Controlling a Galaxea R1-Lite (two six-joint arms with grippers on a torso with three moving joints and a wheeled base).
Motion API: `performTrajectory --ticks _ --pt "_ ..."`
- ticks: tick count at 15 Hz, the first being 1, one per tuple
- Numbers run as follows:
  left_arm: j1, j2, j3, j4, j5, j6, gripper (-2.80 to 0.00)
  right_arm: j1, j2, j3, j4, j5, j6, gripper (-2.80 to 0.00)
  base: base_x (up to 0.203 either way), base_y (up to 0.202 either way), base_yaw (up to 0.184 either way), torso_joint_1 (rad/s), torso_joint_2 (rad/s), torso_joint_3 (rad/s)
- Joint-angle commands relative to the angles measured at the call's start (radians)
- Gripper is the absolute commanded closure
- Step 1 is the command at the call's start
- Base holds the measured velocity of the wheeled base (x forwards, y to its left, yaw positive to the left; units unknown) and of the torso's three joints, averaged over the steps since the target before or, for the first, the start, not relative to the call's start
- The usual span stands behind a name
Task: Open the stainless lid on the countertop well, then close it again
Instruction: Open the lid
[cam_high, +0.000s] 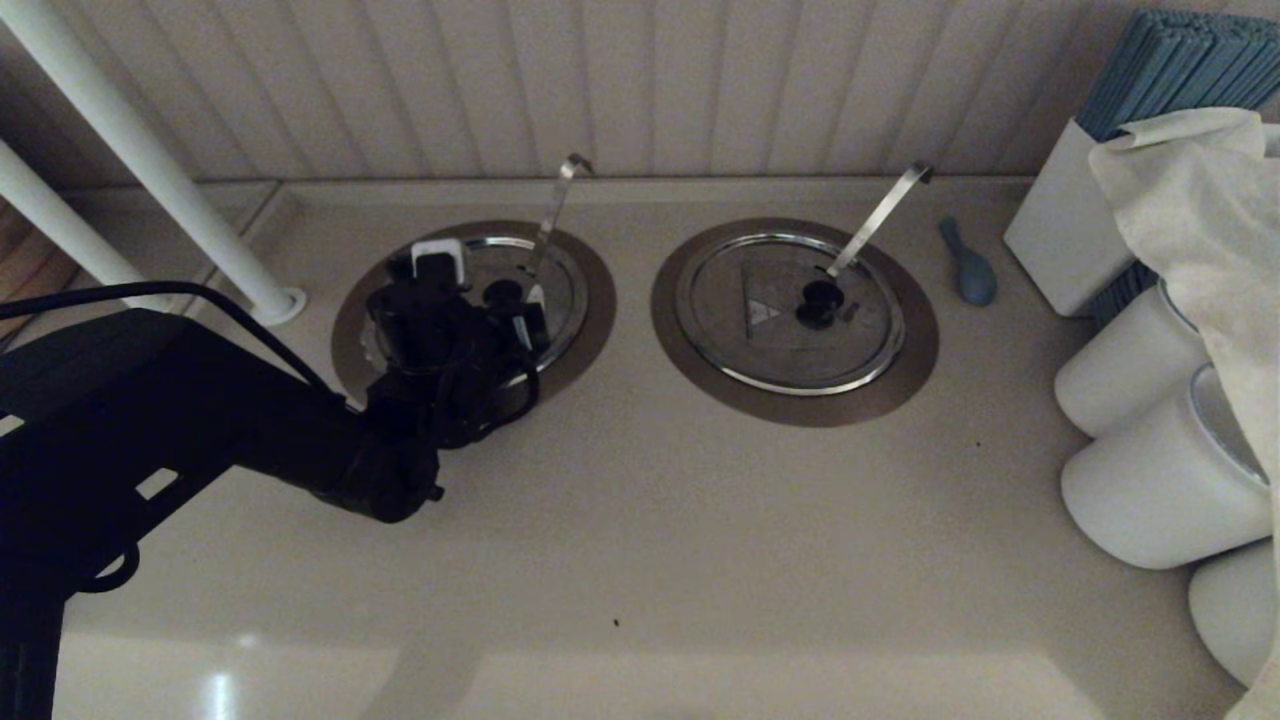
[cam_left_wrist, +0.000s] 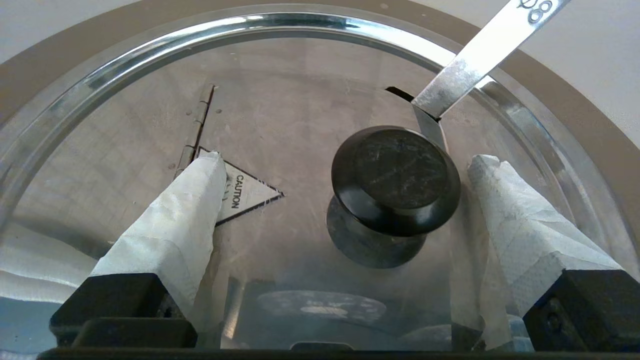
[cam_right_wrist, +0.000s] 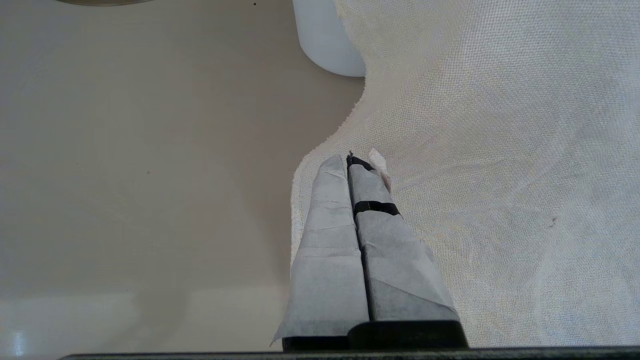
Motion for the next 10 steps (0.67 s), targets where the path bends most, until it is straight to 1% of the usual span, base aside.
performTrajectory --ticks 1,10 --pt "0.005 0.000 -0.001 -0.007 0.003 -0.001 -2.80 0.000 0.002 0.000 0.000 0.000 0.000 0.00 0.000 0.000 0.000 0.000 0.00 0.000" --pt "0.021 -0.017 0.001 -0.007 0.001 0.001 -2.80 0.000 0.002 0.000 0.000 0.000 0.000 0.00 0.000 0.000 0.000 0.000 0.00 0.000"
